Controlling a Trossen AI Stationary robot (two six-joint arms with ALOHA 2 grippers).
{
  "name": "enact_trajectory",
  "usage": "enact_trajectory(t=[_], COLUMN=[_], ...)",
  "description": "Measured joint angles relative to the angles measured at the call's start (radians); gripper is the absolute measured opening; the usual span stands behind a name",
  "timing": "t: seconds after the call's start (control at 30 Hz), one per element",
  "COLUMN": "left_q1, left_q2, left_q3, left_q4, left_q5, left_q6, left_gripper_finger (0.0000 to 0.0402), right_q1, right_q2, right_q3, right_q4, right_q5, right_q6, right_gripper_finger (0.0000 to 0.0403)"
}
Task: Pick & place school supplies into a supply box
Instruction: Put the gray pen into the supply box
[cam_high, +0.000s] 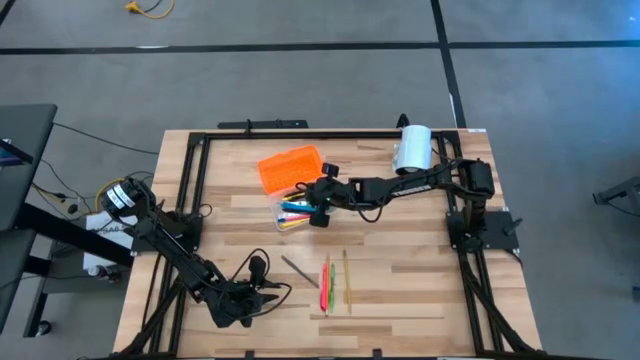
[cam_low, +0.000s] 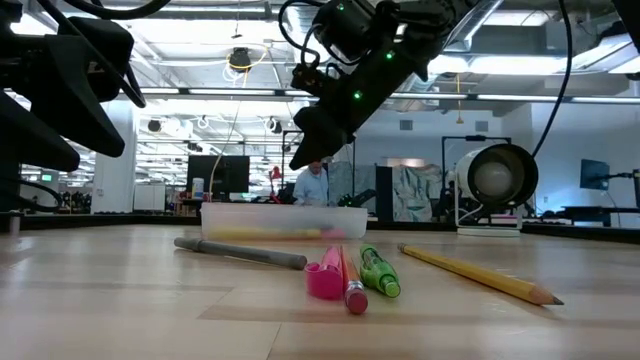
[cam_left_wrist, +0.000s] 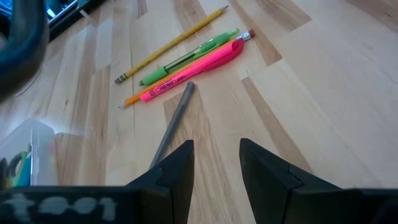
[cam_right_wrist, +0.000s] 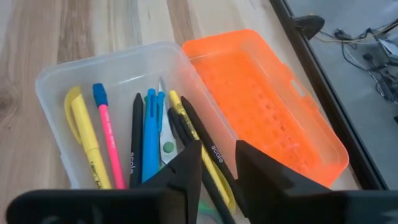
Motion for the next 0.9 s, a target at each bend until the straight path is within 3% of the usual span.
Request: enact_trajectory(t=[0.33, 0.7, 0.9], left_q1=[0.023, 0.136, 0.227], left_q2=[0.000, 0.000, 0.000], left_q3=[0.000, 0.000, 0.000], left_q4=[0.001, 0.004, 0.015], left_q5=[-0.032, 0.003, 0.112], left_q6=[0.013, 0.029, 0.042], left_gripper_finger=[0.0121, 0.0121, 0.0121], right_q1=[0.158, 0.409, 0.532], right_q2=[0.000, -0.047, -0.116], right_q3=[0.000, -0.002, 0.001], right_q4=[-0.036, -0.160, -0.275], right_q5=[0.023, 0.358, 0.426], right_q6=[-0.076, -0.053, 0.115], right_gripper_finger=[0.0101, 0.0102, 0.0102])
